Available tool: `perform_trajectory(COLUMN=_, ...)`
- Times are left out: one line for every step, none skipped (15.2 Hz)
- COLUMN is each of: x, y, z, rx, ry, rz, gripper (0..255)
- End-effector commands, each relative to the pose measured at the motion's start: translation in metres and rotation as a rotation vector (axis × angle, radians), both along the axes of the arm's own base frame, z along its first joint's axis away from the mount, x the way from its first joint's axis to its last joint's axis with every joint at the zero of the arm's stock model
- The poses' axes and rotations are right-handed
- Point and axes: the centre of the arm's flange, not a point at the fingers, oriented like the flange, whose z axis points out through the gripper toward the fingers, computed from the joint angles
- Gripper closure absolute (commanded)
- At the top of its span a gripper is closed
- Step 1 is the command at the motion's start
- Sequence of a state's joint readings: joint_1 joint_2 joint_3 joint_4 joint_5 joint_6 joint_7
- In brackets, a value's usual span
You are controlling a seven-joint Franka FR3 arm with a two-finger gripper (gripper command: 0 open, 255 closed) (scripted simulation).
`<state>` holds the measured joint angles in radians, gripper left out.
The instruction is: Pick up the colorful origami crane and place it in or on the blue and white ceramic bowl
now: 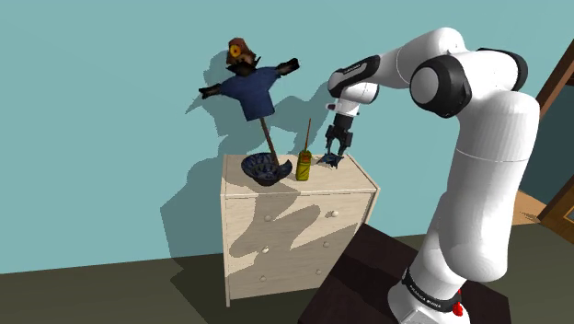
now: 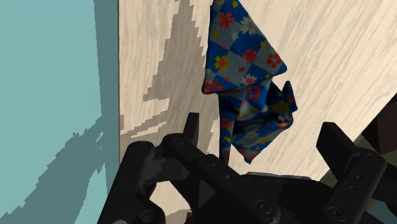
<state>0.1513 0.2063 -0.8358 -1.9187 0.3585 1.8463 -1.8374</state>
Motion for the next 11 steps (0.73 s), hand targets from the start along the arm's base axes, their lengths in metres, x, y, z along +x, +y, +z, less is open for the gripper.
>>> perform_trajectory(x=-0.0003, y=0.0033, z=-0.0095, rx=0.000, ry=-0.001, rz=0.000, gripper=0)
perform_trajectory(x=-0.0003, y=0.0041, z=-0.0124, rx=0.000, ry=-0.001, rz=0.000, gripper=0)
perform_trajectory(x=-0.0003, y=0.0041, z=-0.0124, rx=0.000, ry=0.000, rz=0.000, gripper=0)
perform_trajectory(x=-0.0003, y=0.0041, z=-0.0124, rx=0.000, ry=-0.001, rz=0.000, gripper=0)
perform_trajectory(x=-0.0003, y=0.0041, z=-0.0124, rx=0.000, ry=-0.001, rz=0.000, gripper=0)
perform_trajectory(x=-0.0003, y=0.0041, z=-0.0124, rx=0.000, ry=-0.001, rz=0.000, gripper=0)
perform_trajectory(x=-0.0003, y=0.0041, z=-0.0124, rx=0.000, ry=-0.001, rz=0.000, gripper=0)
perform_trajectory(x=-0.0003, y=0.0041, z=-0.0124, rx=0.000, ry=-0.001, rz=0.000, gripper=0)
perform_trajectory(x=-0.0003, y=0.0041, z=-0.0124, rx=0.000, ry=0.000, rz=0.000, gripper=0)
perform_trajectory(x=-0.0003, y=0.0041, z=-0.0124, rx=0.000, ry=0.000, rz=0.000, gripper=255)
perform_trajectory(x=-0.0003, y=0.0041, z=-0.0124, rx=0.000, ry=0.000, rz=0.000, gripper=255)
